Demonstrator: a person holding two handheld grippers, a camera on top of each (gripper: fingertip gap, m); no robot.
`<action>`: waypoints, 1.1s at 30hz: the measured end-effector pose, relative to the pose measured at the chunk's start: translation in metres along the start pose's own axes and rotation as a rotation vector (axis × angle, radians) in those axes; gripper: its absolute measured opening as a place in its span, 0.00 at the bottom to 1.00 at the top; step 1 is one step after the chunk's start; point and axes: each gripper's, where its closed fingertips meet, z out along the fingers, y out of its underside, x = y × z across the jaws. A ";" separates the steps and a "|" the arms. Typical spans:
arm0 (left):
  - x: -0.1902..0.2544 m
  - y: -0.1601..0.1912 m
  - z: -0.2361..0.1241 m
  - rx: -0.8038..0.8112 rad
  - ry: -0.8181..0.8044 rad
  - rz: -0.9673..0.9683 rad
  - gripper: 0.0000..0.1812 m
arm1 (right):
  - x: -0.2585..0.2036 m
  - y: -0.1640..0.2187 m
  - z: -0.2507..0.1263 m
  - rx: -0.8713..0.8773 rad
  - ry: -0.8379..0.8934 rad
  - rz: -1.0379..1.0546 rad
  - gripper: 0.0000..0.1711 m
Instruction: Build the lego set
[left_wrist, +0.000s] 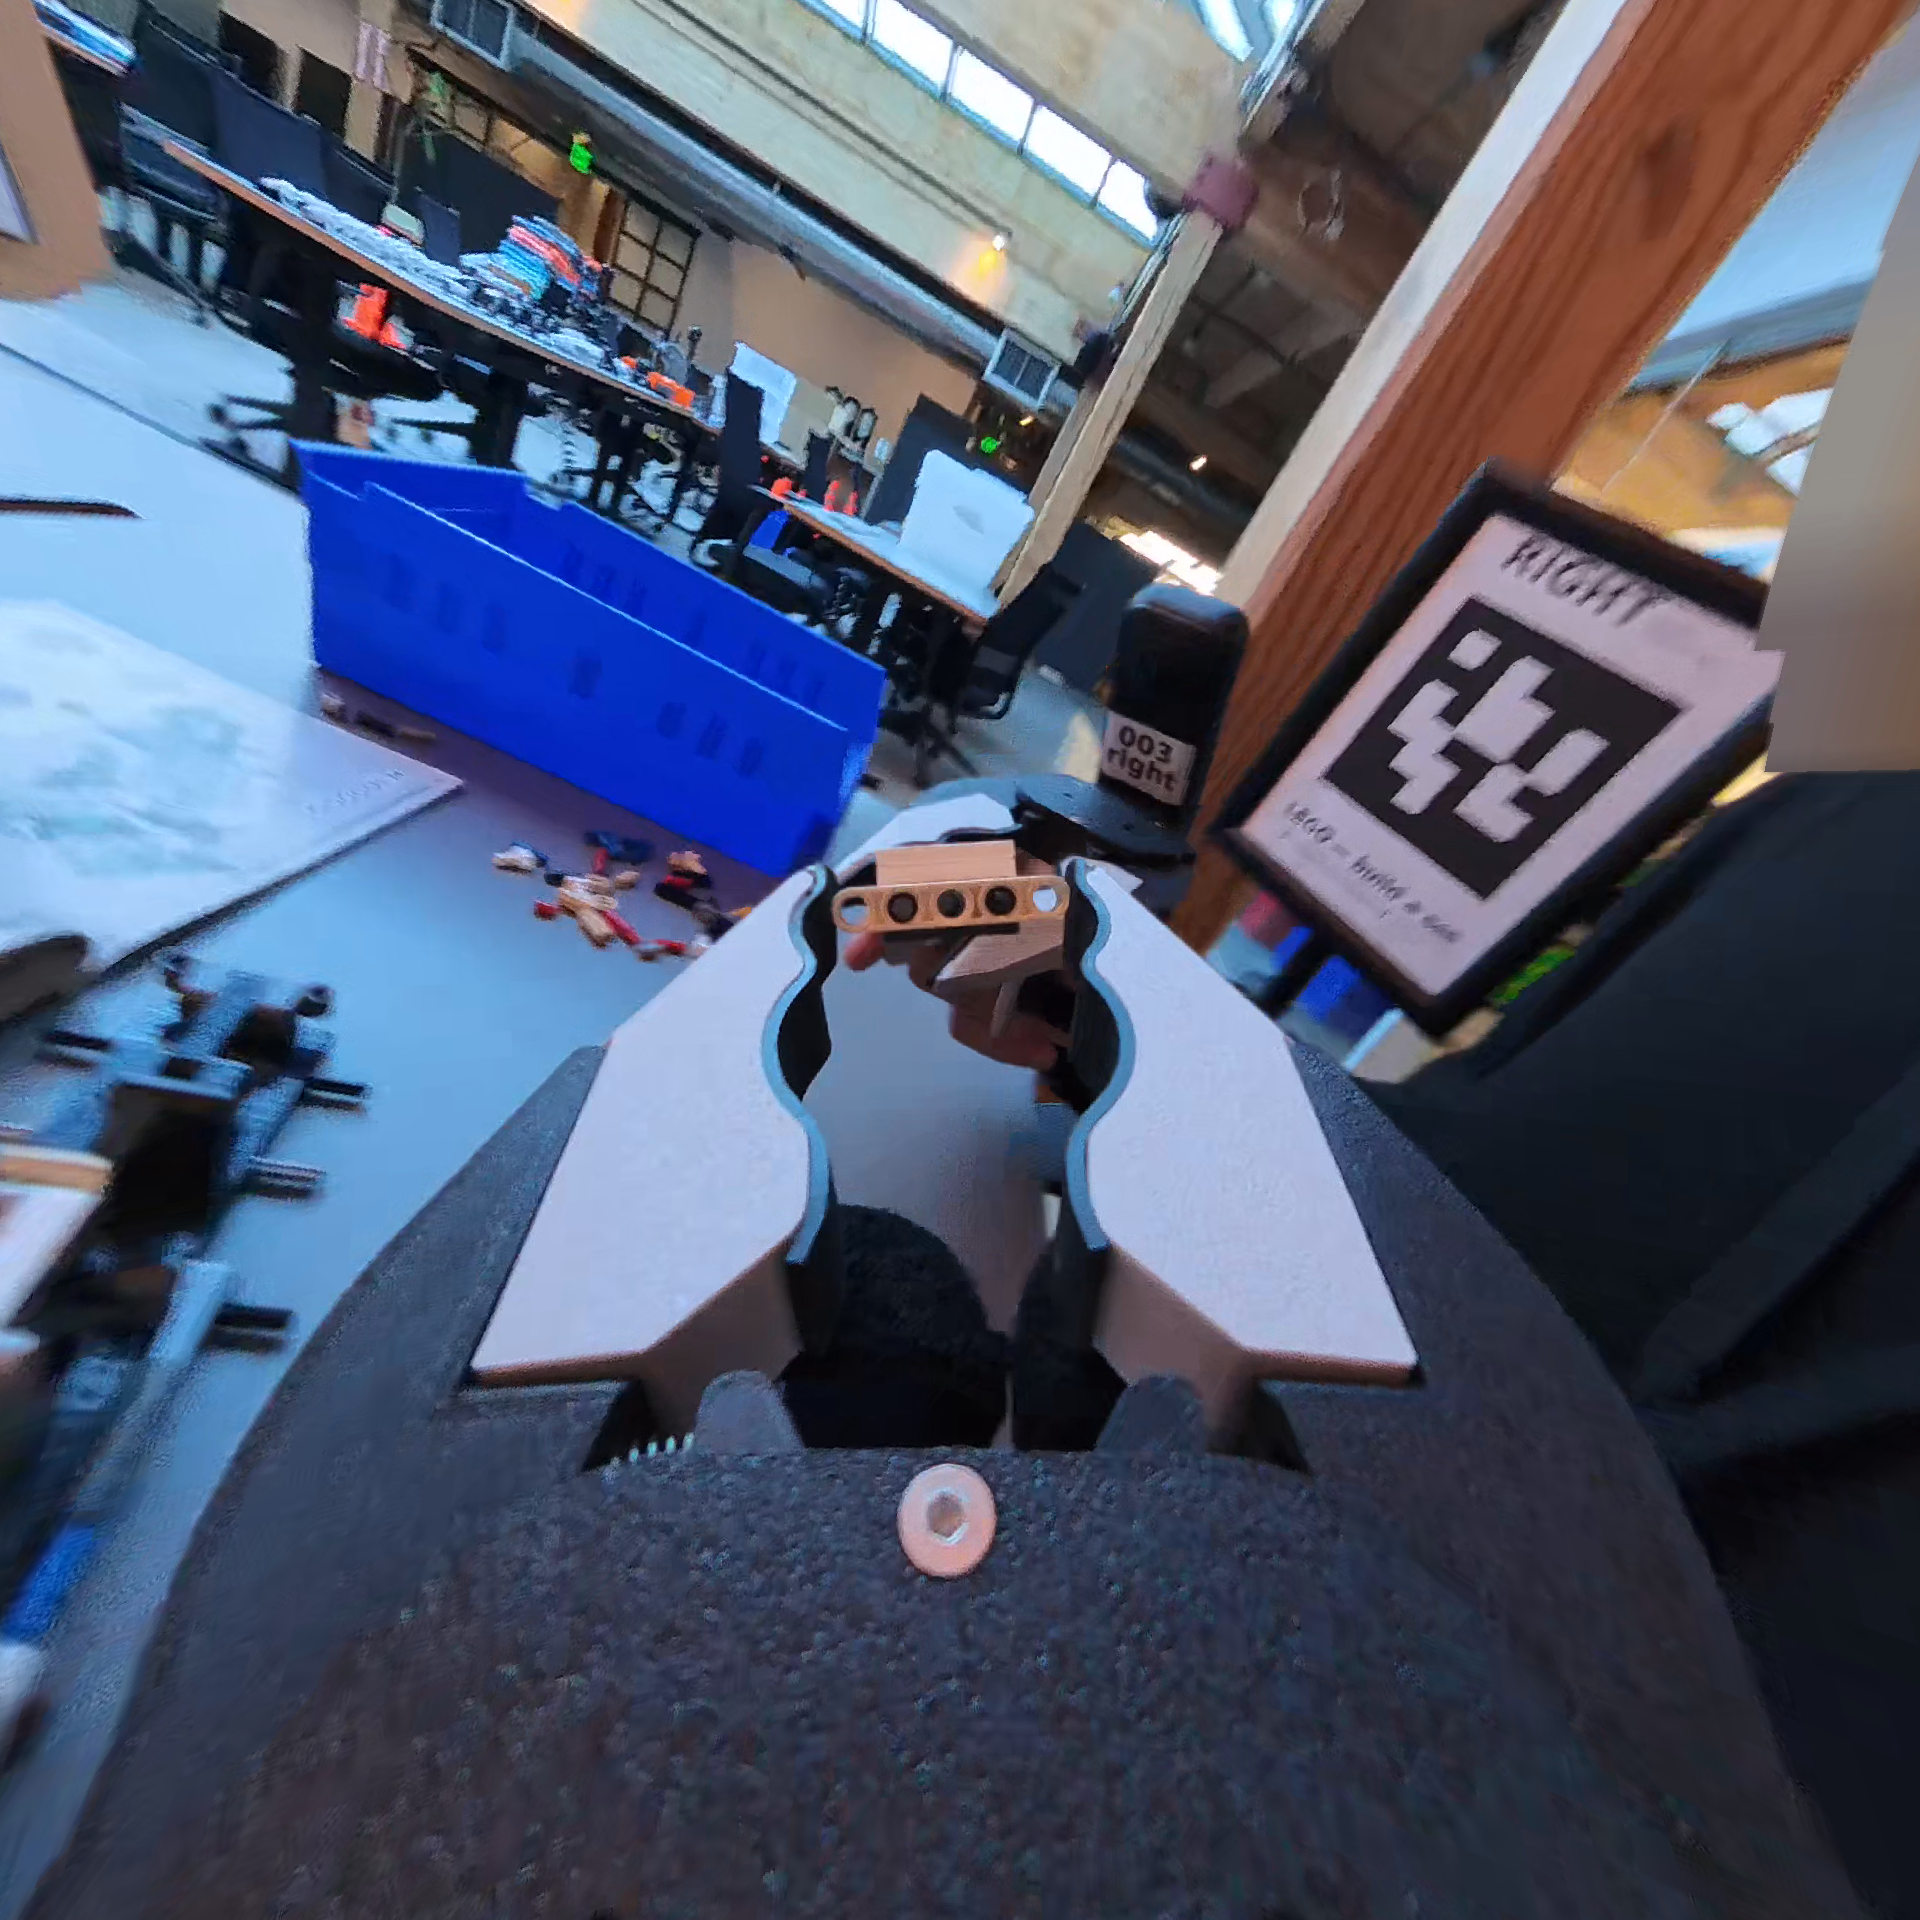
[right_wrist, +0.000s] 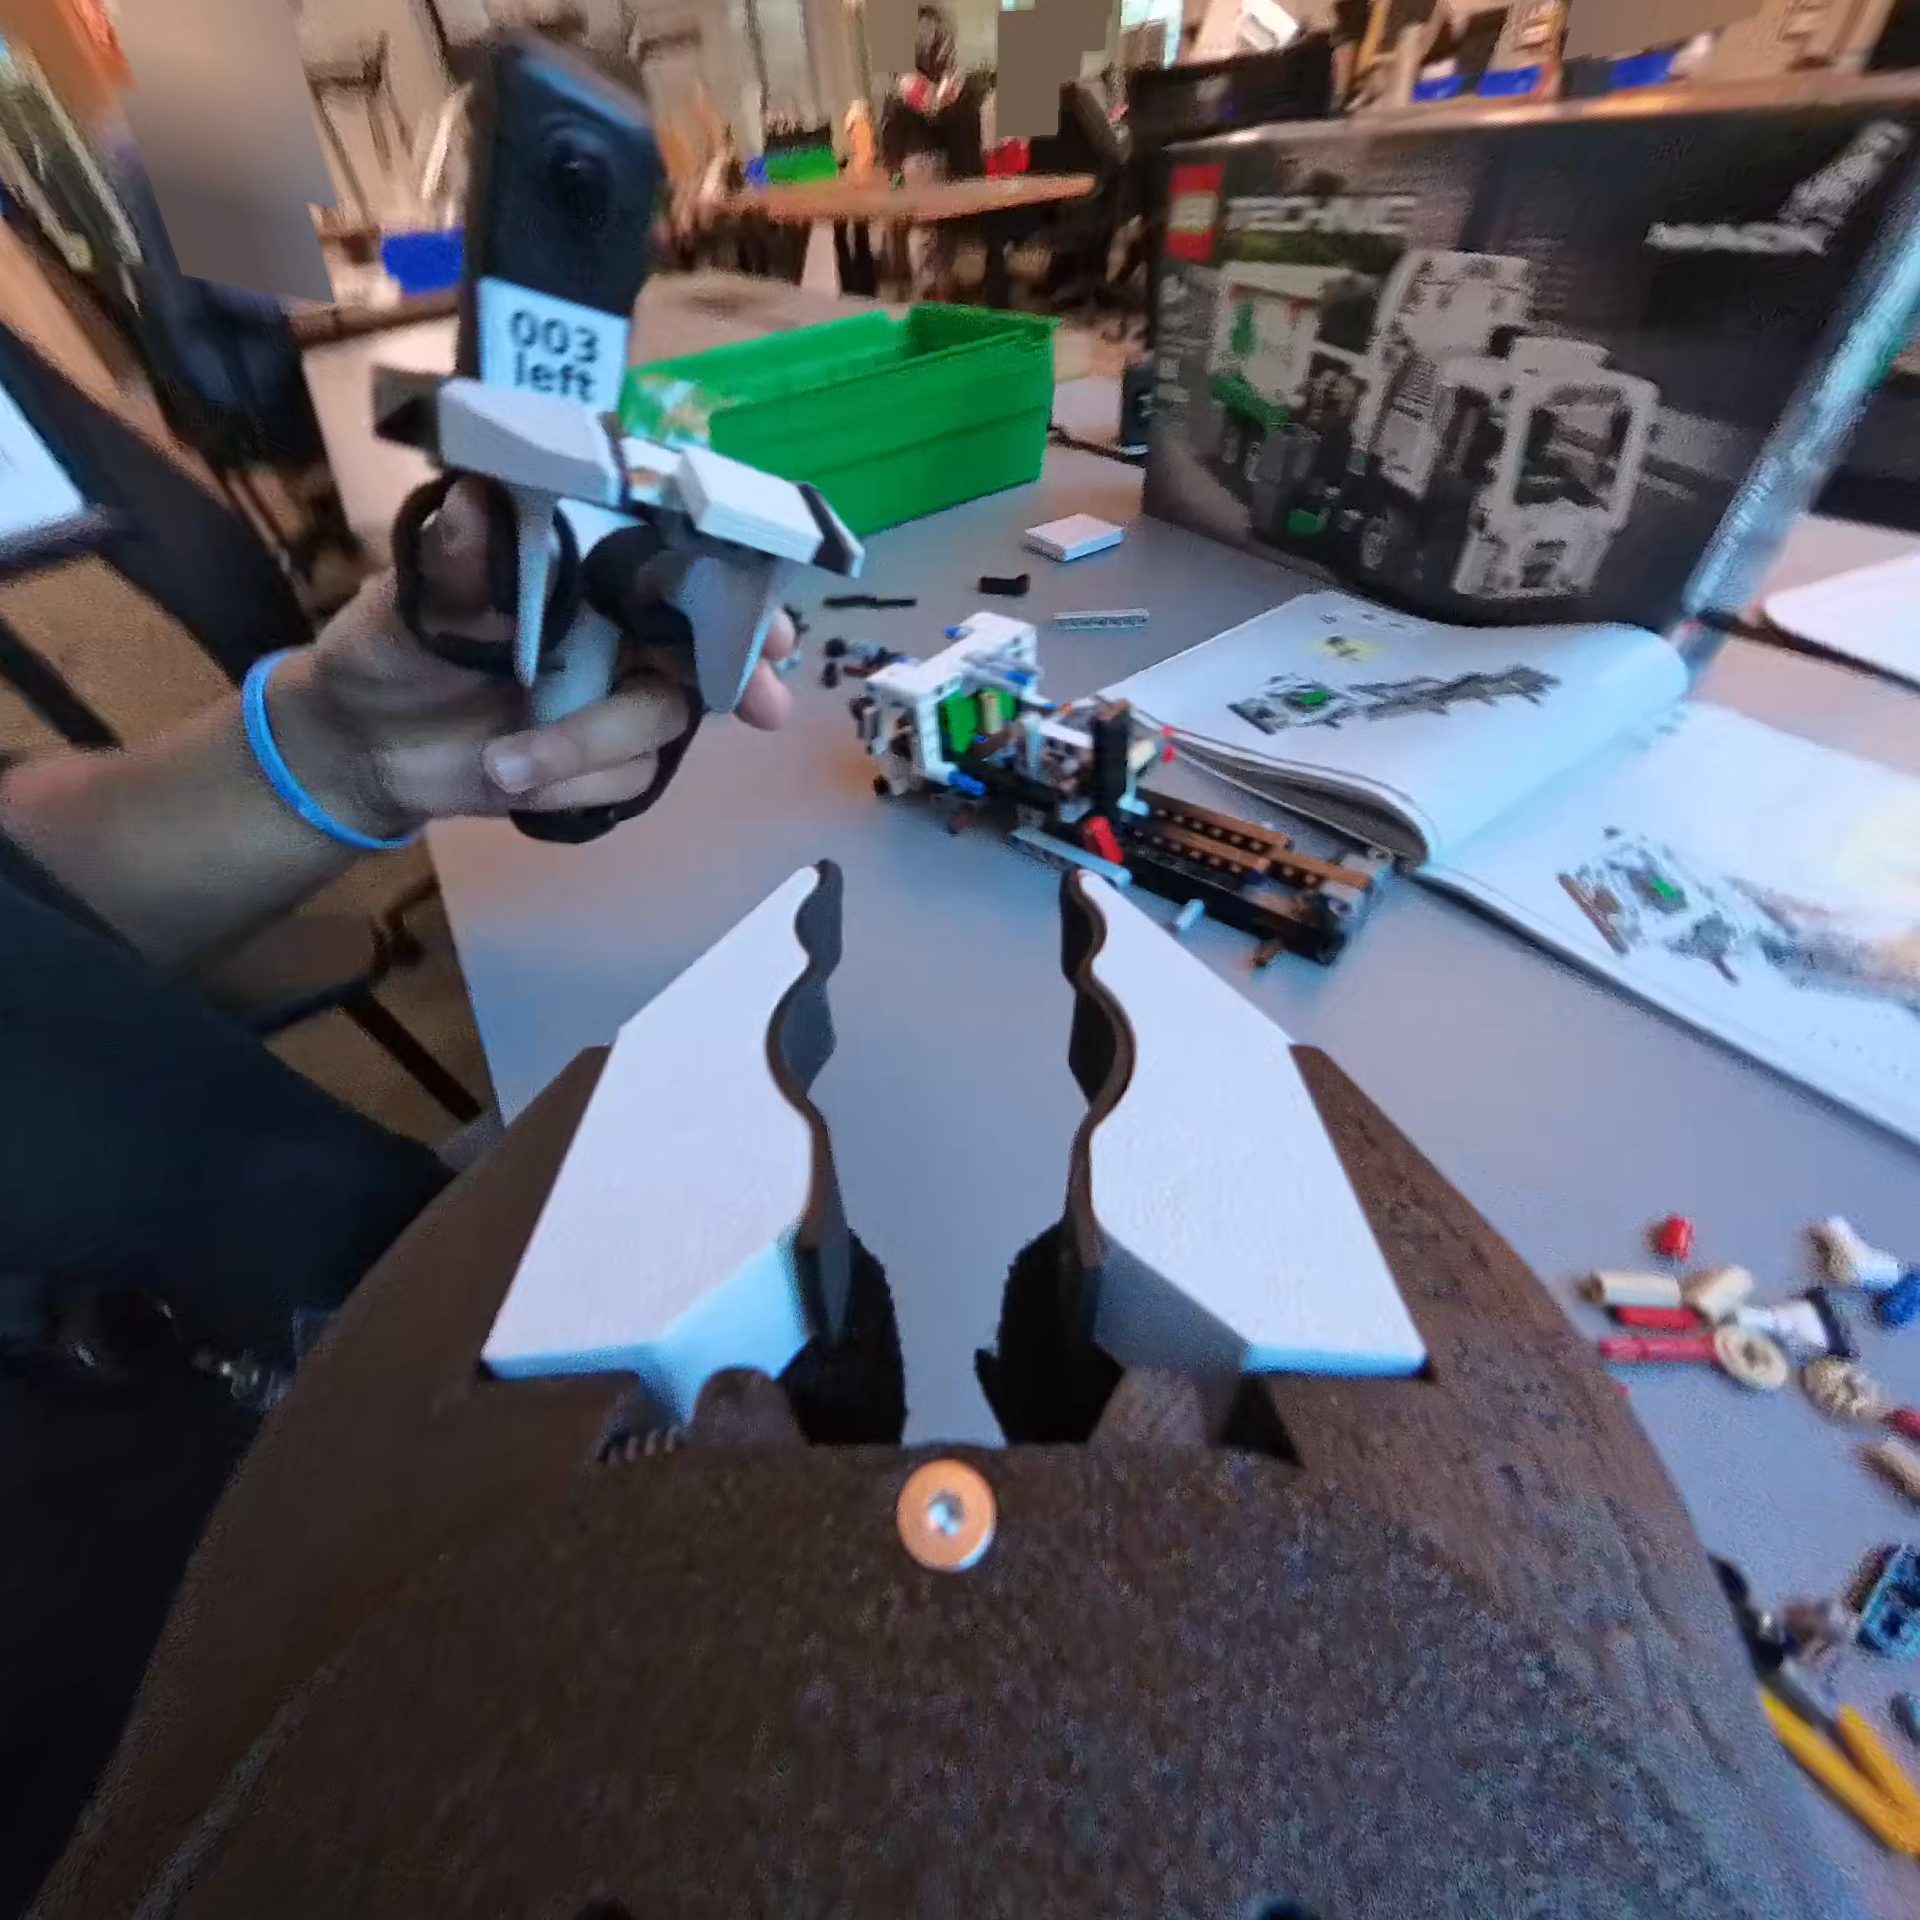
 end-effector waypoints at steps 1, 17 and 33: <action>-0.008 -0.002 0.006 -0.013 -0.031 0.042 0.23 | 0.011 0.004 -0.002 0.028 0.019 0.038 0.25; -0.094 -0.002 0.074 -0.037 -0.287 0.161 0.23 | 0.076 -0.002 -0.017 0.260 0.171 -0.012 0.16; -0.111 0.004 0.071 -0.064 -0.367 0.138 0.23 | 0.081 0.004 -0.012 0.227 0.148 0.045 0.14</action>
